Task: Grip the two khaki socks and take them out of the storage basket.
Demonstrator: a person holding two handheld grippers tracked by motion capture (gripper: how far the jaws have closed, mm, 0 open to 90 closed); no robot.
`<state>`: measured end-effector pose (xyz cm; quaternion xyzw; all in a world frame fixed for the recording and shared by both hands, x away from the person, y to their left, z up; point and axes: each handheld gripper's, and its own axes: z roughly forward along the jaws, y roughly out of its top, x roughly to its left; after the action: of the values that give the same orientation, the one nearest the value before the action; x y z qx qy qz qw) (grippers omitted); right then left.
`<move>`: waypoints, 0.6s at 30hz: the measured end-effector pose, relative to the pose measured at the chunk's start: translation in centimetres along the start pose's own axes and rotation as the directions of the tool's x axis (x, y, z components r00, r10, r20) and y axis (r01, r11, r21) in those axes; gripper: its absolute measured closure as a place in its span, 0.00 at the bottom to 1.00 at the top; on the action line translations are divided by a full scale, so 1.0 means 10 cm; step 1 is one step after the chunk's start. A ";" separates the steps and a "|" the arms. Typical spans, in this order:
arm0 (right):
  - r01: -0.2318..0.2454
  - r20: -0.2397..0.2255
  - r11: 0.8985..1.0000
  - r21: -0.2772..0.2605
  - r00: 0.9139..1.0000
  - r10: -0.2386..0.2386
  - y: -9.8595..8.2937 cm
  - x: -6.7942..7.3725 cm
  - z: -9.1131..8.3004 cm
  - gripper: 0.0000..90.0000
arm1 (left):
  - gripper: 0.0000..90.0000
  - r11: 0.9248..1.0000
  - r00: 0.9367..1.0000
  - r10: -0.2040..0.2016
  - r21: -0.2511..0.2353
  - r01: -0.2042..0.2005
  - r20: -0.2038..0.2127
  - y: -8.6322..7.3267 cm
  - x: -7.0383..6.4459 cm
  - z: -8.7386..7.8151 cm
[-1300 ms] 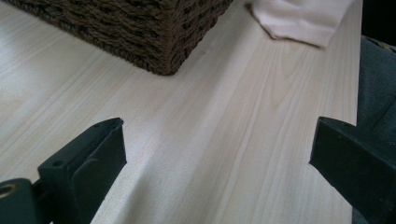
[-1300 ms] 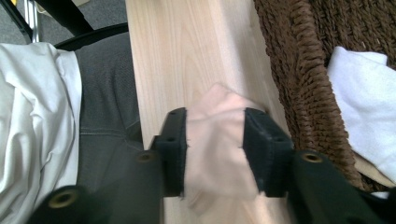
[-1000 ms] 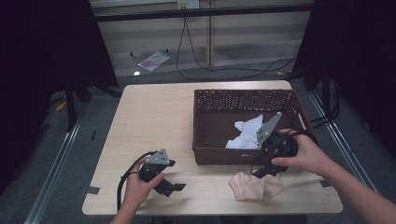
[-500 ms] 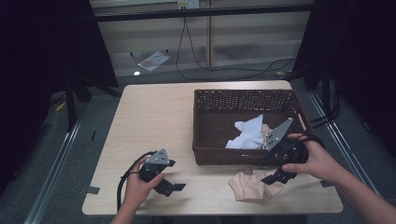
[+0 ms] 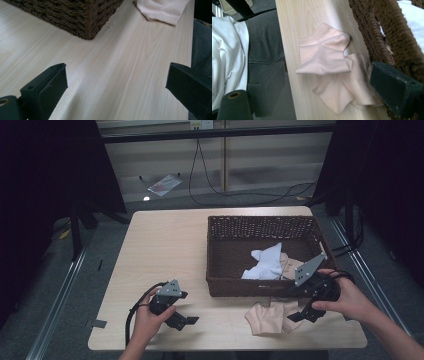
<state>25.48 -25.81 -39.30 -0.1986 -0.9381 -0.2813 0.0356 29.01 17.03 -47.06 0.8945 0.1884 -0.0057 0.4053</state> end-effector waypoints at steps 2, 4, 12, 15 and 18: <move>0.001 0.006 1.000 -0.009 1.000 -0.001 -0.03 0.00 -0.01 0.15 | 0.04 1.000 1.000 -0.007 -0.008 0.007 0.004 0.00 0.00 0.01; -0.001 0.013 1.000 -0.013 1.000 0.001 -0.07 0.00 -0.02 0.14 | 0.04 1.000 1.000 -0.009 -0.009 0.009 0.008 0.00 0.00 0.01; -0.014 0.022 1.000 -0.012 1.000 0.014 -0.26 0.00 0.01 0.11 | 0.04 1.000 1.000 -0.010 -0.009 0.010 0.006 0.00 0.00 0.01; -0.022 0.025 1.000 -0.019 0.999 0.022 -0.31 0.00 0.03 0.11 | 0.04 1.000 1.000 -0.011 -0.008 0.011 0.007 0.00 -0.01 0.01; -0.027 0.035 0.999 -0.017 0.999 0.028 -0.40 0.00 0.07 0.11 | 0.04 1.000 1.000 -0.007 -0.001 0.007 0.005 0.00 0.00 0.01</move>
<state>23.92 -28.48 -41.93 -0.2168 -0.9334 -0.2851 0.0212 29.00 16.95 -47.13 0.8937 0.1905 -0.0090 0.4061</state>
